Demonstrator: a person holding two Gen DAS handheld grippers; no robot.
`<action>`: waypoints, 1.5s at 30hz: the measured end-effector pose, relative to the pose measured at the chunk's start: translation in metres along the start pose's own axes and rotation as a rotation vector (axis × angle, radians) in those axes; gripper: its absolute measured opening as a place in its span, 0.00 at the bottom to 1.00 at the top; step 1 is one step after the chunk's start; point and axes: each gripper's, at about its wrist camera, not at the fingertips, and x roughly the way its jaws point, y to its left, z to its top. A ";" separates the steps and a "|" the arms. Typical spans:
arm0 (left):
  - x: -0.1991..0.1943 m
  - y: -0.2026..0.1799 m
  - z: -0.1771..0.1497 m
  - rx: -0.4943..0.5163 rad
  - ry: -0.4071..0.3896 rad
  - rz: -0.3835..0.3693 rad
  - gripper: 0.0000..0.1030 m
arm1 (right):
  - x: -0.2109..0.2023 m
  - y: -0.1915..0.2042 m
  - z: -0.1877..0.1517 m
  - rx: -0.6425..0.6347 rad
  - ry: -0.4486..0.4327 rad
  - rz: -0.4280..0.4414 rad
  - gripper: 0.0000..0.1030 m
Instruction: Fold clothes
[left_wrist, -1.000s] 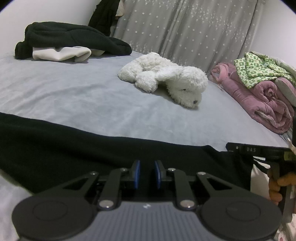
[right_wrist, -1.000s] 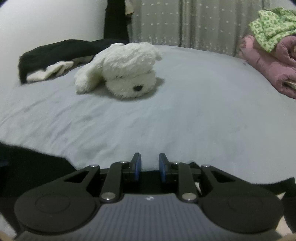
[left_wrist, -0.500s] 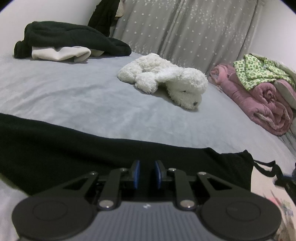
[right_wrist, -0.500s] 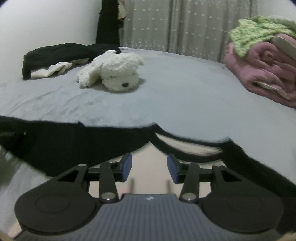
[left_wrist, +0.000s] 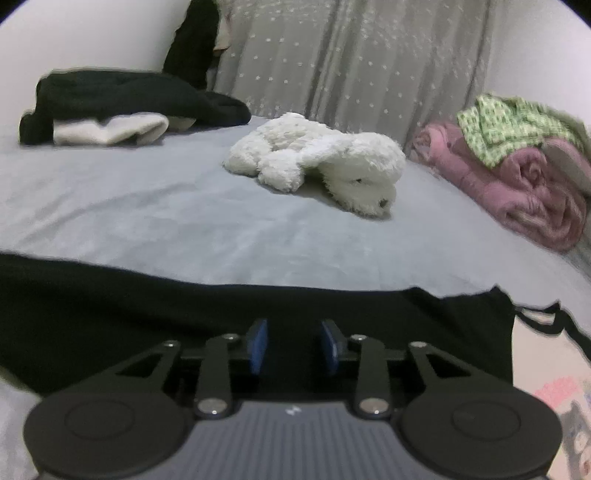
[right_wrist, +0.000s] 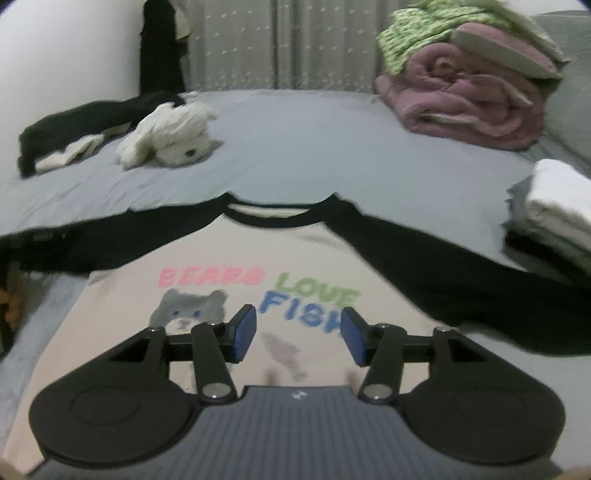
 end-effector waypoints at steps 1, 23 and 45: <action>-0.003 -0.005 0.001 0.011 0.012 0.002 0.56 | -0.003 -0.003 0.002 0.012 -0.011 0.004 0.61; -0.100 -0.125 0.023 0.013 0.213 -0.016 0.91 | -0.053 -0.104 -0.010 0.298 -0.035 -0.066 0.79; -0.095 -0.155 -0.018 -0.048 0.157 -0.050 0.97 | -0.031 -0.205 -0.027 0.577 0.009 -0.235 0.90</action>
